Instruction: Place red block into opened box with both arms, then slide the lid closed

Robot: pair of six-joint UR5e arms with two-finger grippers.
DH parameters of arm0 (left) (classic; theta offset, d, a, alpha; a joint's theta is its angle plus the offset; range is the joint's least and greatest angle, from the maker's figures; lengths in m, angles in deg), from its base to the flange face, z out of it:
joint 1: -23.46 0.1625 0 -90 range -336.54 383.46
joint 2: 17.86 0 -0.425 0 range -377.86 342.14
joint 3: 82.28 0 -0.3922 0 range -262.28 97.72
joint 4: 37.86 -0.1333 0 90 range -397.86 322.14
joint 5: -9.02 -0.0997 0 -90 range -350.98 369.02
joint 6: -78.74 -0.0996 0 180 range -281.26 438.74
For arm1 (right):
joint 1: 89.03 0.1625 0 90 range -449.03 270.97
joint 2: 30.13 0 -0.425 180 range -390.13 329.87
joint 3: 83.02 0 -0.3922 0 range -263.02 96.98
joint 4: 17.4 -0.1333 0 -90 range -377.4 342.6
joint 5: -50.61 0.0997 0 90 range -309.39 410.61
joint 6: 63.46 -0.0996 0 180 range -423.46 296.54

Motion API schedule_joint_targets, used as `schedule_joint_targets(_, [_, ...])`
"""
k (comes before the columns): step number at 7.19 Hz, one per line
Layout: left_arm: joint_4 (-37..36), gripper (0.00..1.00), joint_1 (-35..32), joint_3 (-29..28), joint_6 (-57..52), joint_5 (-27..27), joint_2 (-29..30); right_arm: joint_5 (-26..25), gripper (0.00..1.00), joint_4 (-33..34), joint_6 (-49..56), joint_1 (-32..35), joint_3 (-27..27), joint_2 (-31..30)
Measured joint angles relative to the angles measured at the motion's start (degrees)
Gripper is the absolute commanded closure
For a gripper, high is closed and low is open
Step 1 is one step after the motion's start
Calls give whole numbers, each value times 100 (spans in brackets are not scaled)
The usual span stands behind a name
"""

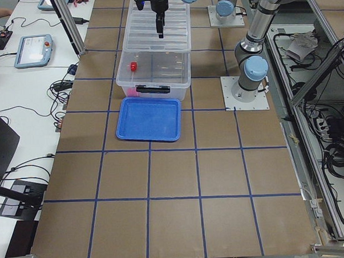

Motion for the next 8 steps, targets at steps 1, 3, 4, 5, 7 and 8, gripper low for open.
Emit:
schedule_joint_targets(1, [-10,0,-2,48,0,4,-15,88,0,1,-68,14,0,32])
schedule_joint_targets(3, [-4,0,-3,104,0,4,-54,338,0,10,-416,132,-4,69])
schedule_joint_targets(4, [-1,0,-3,113,0,1,-59,425,0,74,-667,277,-2,110])
schedule_joint_targets(5, [1,0,-3,119,2,0,-61,460,0,202,-971,472,2,164])
schedule_joint_targets(7, [16,0,-3,137,25,5,-60,473,0,524,-1575,936,10,281])
schedule_joint_targets(8, [21,0,-3,147,31,12,-59,475,0,674,-1824,1165,19,332])
